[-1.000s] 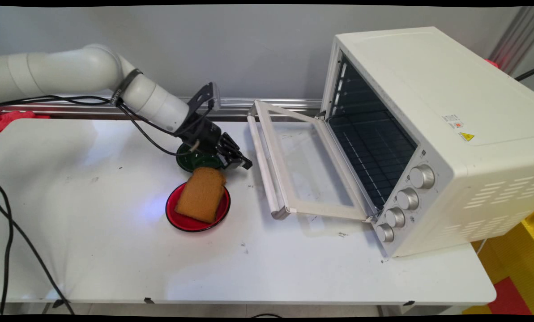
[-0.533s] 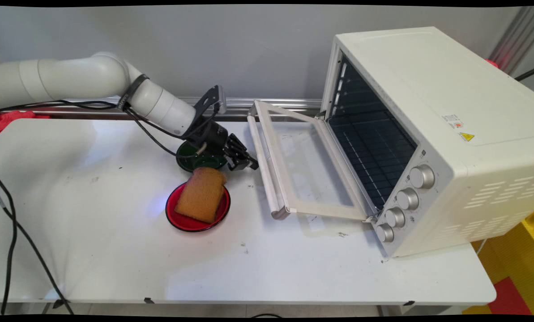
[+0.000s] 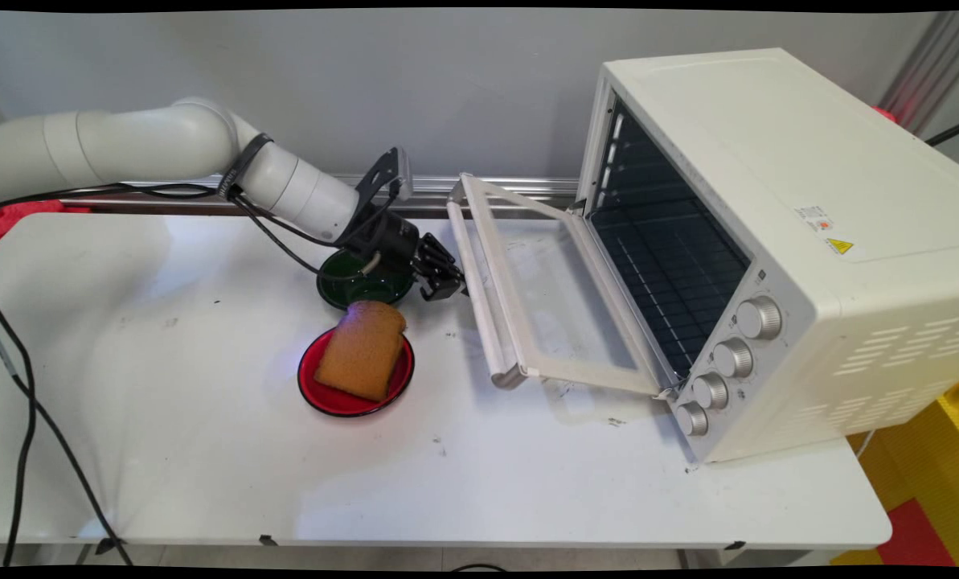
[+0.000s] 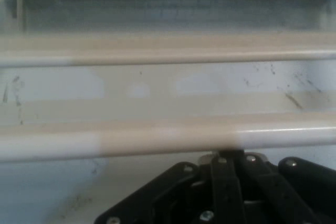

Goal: Close the oven

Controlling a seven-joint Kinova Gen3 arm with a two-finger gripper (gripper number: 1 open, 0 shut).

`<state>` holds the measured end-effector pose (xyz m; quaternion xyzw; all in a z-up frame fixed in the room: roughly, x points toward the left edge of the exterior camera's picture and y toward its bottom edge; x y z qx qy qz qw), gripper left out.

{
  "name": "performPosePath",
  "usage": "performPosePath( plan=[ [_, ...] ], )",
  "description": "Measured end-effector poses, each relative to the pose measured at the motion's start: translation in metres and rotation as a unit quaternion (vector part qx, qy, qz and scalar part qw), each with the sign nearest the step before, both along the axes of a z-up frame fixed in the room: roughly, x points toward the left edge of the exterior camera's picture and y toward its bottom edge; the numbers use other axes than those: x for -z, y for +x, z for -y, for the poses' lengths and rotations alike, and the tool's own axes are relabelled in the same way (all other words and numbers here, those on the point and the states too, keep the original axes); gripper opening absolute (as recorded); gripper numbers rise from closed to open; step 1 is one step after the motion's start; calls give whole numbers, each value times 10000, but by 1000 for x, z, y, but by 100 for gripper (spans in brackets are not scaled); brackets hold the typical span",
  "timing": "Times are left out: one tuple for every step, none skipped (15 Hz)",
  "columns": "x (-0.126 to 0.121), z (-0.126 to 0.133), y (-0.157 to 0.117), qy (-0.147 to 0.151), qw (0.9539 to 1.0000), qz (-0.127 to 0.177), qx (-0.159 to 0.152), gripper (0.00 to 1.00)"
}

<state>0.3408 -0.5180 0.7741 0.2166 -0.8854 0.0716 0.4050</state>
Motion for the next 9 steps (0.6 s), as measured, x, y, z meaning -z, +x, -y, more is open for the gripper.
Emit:
performPosePath(
  plan=[
    [-1, 1, 0, -23, 10000, -21, 9, 0],
    [-4, 2, -1, -57, 10000, -53, 28, 0],
    [-5, 3, -2, -81, 9999, -74, 39, 0],
    [-9, 4, -3, -118, 9999, -107, 58, 0],
    [-12, 6, -4, -150, 9998, -136, 71, 0],
    [-15, 7, -5, -178, 9997, -161, 81, 0],
    [-20, 10, -6, -217, 9995, -197, 93, 0],
    [-24, 12, -8, -249, 9994, -230, 104, 0],
    [-29, 14, -9, -280, 9992, -265, 116, 0]
  ],
)
